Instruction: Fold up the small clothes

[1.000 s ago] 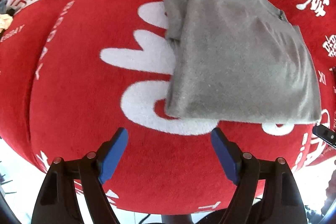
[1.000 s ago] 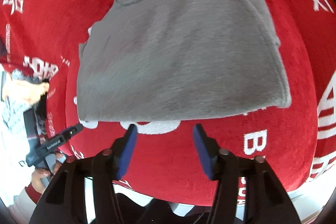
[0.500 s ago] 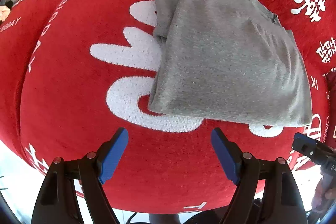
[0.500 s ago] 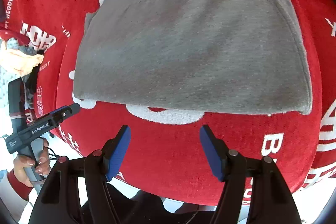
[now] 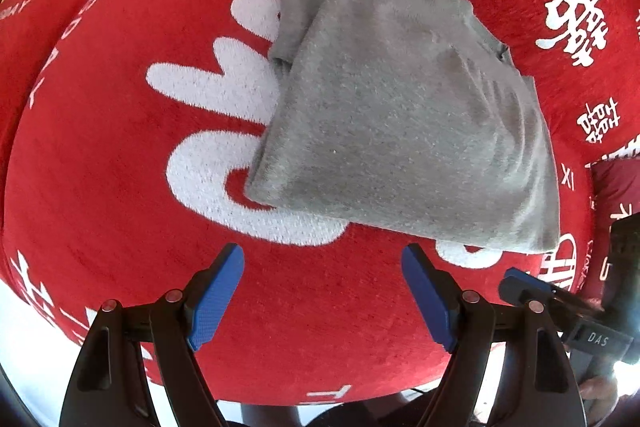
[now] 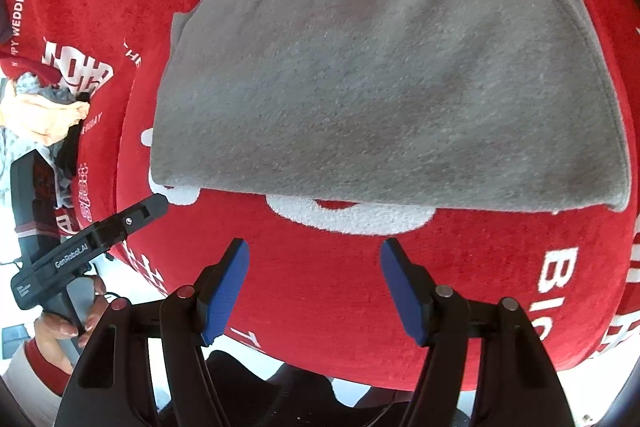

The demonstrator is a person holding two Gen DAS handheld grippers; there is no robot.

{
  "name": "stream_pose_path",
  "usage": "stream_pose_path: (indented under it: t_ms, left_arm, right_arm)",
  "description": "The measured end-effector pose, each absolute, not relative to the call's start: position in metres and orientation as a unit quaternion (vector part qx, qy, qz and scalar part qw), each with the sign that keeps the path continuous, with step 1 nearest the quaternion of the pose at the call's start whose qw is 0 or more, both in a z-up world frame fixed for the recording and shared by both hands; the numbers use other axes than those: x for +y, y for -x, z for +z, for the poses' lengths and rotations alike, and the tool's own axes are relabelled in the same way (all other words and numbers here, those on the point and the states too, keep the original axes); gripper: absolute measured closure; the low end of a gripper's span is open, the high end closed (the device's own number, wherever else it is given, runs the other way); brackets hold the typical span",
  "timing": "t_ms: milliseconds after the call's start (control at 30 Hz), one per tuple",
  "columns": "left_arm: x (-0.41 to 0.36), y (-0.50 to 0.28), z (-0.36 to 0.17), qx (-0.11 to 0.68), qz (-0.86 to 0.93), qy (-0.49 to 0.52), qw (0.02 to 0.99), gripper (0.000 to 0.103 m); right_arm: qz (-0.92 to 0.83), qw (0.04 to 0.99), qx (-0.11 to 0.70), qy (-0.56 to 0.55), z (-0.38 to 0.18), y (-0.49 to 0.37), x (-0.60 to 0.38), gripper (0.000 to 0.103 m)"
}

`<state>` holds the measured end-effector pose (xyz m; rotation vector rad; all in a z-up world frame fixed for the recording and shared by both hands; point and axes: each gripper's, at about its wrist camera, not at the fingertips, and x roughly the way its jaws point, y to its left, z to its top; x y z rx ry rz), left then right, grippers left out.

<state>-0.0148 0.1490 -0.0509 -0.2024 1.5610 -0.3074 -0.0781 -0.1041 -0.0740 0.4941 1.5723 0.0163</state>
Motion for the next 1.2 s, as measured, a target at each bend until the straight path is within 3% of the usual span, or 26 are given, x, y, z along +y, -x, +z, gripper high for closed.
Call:
stream_pose_path:
  t_ms: [600, 1200]
  left_arm:
    - [0.115, 0.012, -0.048, 0.713, -0.180, 0.029, 0.677, 0.021]
    - [0.152, 0.010, -0.055, 0.717, -0.158, 0.057, 0.677, 0.021]
  right_arm:
    - [-0.044, 0.675, 0.659, -0.329, -0.076, 0.110, -0.122, 0.031]
    - [0.015, 0.676, 0.662, -0.322, -0.089, 0.075, -0.076, 0.031]
